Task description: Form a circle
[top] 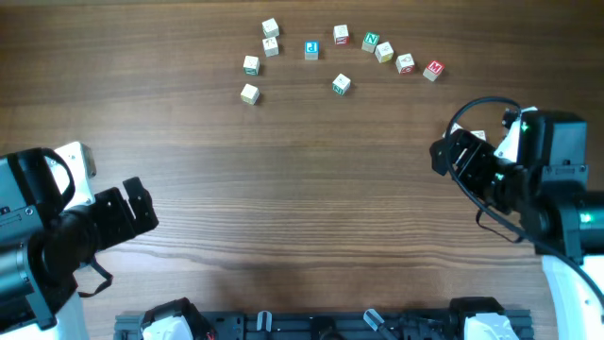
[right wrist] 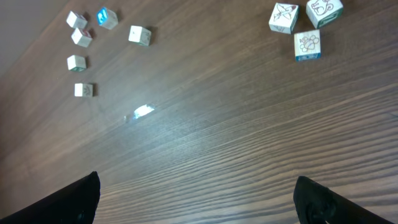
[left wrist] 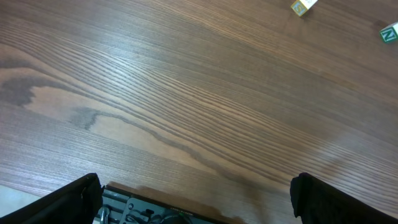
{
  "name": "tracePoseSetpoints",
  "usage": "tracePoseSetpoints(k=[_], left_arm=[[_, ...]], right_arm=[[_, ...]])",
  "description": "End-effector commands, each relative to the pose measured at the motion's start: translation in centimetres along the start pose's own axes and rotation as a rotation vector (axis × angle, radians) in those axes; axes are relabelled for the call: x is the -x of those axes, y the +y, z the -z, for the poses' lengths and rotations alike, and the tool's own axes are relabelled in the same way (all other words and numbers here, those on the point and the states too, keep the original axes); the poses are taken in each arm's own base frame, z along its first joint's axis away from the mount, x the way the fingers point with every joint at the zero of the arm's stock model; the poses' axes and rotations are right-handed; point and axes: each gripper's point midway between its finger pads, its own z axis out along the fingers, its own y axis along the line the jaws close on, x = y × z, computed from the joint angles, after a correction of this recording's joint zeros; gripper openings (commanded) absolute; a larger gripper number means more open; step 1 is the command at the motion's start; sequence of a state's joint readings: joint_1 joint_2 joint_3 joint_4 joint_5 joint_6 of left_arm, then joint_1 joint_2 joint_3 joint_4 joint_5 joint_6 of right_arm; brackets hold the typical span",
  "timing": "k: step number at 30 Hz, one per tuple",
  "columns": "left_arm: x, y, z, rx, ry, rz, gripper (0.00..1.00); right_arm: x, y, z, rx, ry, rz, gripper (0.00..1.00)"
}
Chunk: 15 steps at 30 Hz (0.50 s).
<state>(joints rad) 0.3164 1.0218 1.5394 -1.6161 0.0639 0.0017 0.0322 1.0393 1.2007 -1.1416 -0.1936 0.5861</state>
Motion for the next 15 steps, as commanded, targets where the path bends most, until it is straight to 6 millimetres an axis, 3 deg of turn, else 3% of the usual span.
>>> tracePoseSetpoints(k=[1,4,8,15], left_arm=[[-0.1,0.3,0.0,0.012,-0.006,0.016,1.00],[-0.1,0.3,0.0,0.012,-0.006,0.016,1.00],[-0.1,0.3,0.0,0.012,-0.006,0.016,1.00],[-0.1,0.3,0.0,0.012,-0.006,0.016,1.00]], right_arm=[[0.2,-0.3,-0.9,-0.033,0.017,-0.017,1.00],[0.5,-0.4,-1.6,-0.046,0.025,-0.019,1.00],[3.0,2.5,-1.6,0.082,-0.072,0.228,1.00],[4.9,4.5,1.3,0.160,-0.234,0.320,1.00]])
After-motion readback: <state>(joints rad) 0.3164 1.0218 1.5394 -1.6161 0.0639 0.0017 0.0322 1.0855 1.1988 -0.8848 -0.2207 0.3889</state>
